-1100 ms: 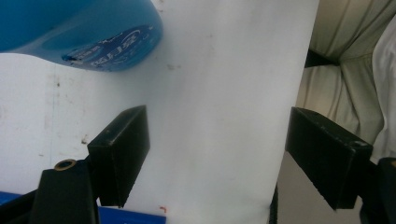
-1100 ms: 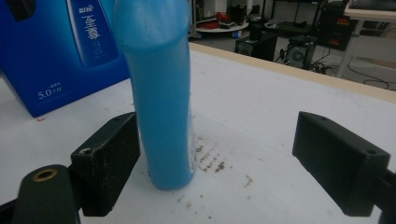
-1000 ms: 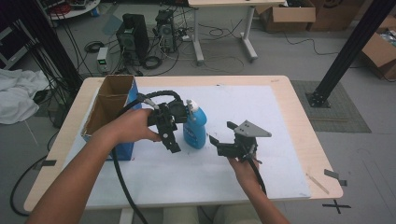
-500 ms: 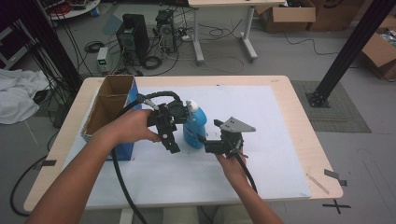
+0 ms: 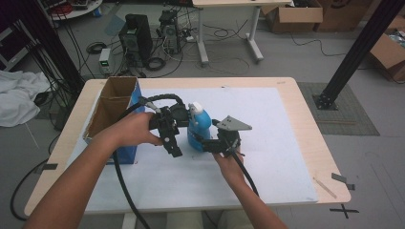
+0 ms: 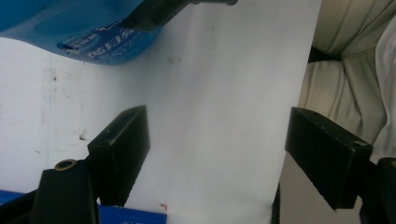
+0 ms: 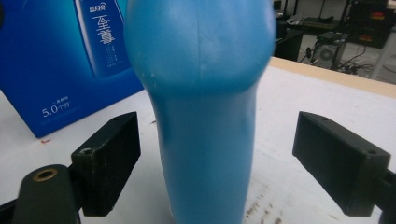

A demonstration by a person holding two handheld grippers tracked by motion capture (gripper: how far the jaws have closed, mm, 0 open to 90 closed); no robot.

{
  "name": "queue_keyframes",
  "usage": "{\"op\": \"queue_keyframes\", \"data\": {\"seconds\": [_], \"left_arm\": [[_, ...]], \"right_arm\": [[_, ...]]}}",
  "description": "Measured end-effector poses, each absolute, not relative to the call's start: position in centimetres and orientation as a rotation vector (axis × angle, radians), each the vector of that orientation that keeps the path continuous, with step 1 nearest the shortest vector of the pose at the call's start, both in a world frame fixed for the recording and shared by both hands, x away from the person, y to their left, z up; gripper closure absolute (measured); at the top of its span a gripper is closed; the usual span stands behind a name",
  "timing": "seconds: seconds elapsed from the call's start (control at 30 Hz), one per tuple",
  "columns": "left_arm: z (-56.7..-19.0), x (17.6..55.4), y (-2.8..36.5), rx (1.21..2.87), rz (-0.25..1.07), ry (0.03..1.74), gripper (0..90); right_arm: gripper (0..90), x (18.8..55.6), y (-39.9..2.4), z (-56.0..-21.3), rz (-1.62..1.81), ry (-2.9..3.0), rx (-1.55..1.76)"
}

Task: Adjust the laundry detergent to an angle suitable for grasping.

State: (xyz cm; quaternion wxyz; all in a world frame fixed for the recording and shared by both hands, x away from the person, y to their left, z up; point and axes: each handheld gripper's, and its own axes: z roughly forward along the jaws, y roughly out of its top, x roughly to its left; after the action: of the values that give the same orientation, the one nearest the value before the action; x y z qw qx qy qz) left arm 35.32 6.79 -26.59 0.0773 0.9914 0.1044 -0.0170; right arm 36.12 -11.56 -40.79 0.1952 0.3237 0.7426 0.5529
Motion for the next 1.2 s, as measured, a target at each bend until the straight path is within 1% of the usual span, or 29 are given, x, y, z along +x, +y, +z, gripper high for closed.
{"op": "queue_keyframes", "data": {"seconds": [0.4,0.7,0.8,1.13,1.2], "left_arm": [[-26.7,35.3,7.1,2.977,-0.056,0.323,22.7],[-26.8,35.4,7.2,2.976,-0.059,0.323,22.9],[-26.8,35.4,7.2,2.973,-0.058,0.323,23.0],[-26.8,35.4,7.3,2.973,-0.062,0.324,23.3],[-26.8,35.3,7.3,2.971,-0.062,0.323,23.5]], "right_arm": [[14.9,37.1,-9.8,-41.0,1.561,2.083,0.905],[15.7,37.3,-9.7,-41.1,1.561,2.063,0.921],[18.8,37.3,-9.7,-41.0,1.551,2.069,0.908],[24.1,37.2,-9.7,-41.0,1.551,2.072,0.903],[27.0,37.2,-9.7,-41.1,1.55,2.083,0.896]]}}
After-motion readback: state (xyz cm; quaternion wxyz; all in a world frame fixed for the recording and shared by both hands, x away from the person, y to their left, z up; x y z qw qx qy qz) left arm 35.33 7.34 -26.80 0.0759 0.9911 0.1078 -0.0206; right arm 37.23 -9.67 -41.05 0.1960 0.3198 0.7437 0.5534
